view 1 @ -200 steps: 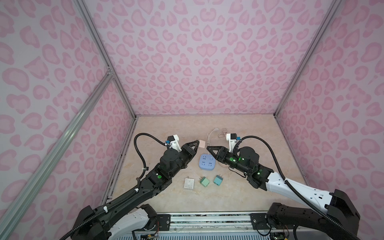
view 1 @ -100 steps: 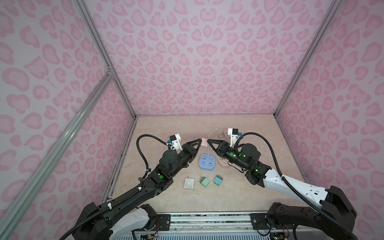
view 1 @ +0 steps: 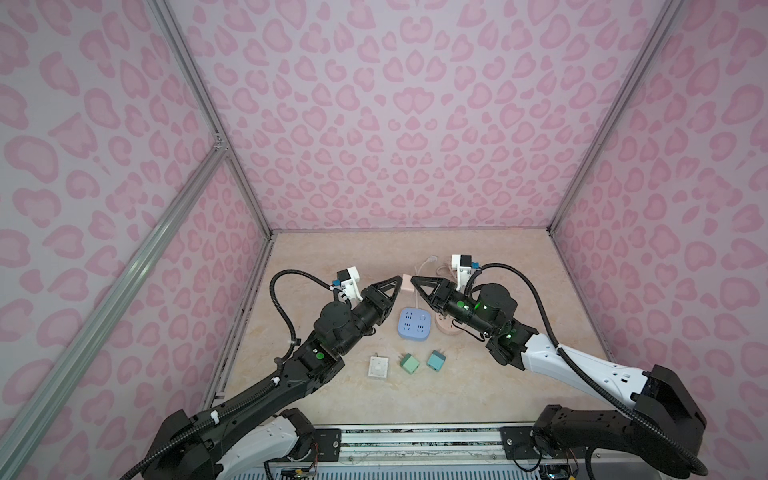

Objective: Insert the plug

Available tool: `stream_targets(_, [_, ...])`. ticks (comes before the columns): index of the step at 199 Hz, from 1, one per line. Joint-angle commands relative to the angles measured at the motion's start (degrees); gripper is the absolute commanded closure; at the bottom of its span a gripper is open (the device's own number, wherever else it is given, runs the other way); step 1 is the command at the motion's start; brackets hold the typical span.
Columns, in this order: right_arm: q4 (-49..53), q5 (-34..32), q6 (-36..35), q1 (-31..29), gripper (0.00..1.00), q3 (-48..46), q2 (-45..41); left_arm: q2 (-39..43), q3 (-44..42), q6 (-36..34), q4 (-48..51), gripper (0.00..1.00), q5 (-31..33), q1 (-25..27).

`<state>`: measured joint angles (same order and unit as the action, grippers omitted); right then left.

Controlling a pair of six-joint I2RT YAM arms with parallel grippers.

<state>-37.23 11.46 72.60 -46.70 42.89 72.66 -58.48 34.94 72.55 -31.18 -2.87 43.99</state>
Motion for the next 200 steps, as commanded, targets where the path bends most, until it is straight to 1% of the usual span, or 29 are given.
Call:
stream_targets(1, [-5.5, 1.7, 1.9, -0.1, 0.63, -0.4, 1.4, -0.1, -0.3, 0.2, -3.6, 0.97, -0.4, 0.0])
stream_targets(39, [-12.6, 3.5, 5.5, -0.1, 0.66, -0.9, 4.9, -2.2, -0.6, 2.0, -7.2, 0.97, -1.7, 0.0])
stream_targets(66, [-15.1, 3.9, 7.1, -0.1, 0.73, -0.9, 6.1, -1.9, -0.5, 1.9, -6.6, 0.97, -1.4, 0.0])
stream_targets(95, [-14.3, 4.0, 6.8, -0.1, 0.90, -0.8, 6.1, -1.3, 0.0, 1.0, -4.5, 0.97, -1.4, 0.0])
stream_targets(99, [-14.2, 4.0, 6.7, -0.1, 0.96, -0.8, 6.1, -1.2, 0.0, 1.0, -4.2, 0.97, -1.4, 0.0])
stream_targets(104, [-14.2, 4.0, 6.7, 0.0, 1.00, -0.7, 6.1, -1.2, 0.2, 0.9, -3.8, 0.97, -1.4, 0.0])
stream_targets(113, [-13.7, 4.1, 6.6, 0.0, 1.00, -0.6, 6.1, -1.2, 0.4, 0.8, -3.0, 0.96, -1.4, 0.0])
stream_targets(123, [-13.1, 4.2, 6.4, 0.0, 1.00, -0.5, 6.0, -1.3, 0.9, 0.5, -1.8, 0.87, -1.6, 0.0])
stream_targets(132, [-12.3, 4.1, 6.3, 0.0, 1.00, -0.5, 5.8, -1.4, 1.5, 0.1, -0.3, 0.81, -1.5, 0.0])
stream_targets(141, [-11.6, 4.2, 6.2, 0.1, 1.00, -0.4, 5.8, -1.5, 2.0, -0.5, 0.9, 0.66, -1.6, 0.0])
stream_targets(143, [-11.6, 4.2, 6.2, 0.1, 1.00, -0.4, 5.8, -1.5, 2.0, -0.6, 1.1, 0.60, -1.7, 0.0])
stream_targets(146, [-11.4, 4.2, 6.2, 0.1, 1.00, -0.4, 5.8, -1.5, 2.1, -0.7, 1.4, 0.54, -1.6, 0.0])
stream_targets(158, [-11.0, 4.2, 6.3, 0.4, 1.00, -0.4, 5.8, -1.2, 2.4, -1.1, 2.2, 0.46, -1.3, 0.0])
stream_targets(166, [-10.7, 4.4, 6.4, 0.7, 1.00, -0.4, 5.7, -0.8, 2.5, -1.4, 3.4, 0.38, -0.9, 0.0])
stream_targets(172, [-10.2, 4.4, 6.4, 0.8, 1.00, -0.5, 5.6, -0.5, 2.8, -1.9, 4.4, 0.35, -0.6, 0.0])
stream_targets(186, [-8.3, 4.6, 6.4, 1.7, 1.00, -0.7, 4.8, 0.9, 3.8, -3.9, 8.7, 0.31, 0.6, -0.1])
stream_targets(200, [-5.2, 5.1, 5.9, 3.1, 1.00, -1.0, 3.6, 3.0, 5.9, -7.6, 17.0, 0.29, 2.5, -0.1])
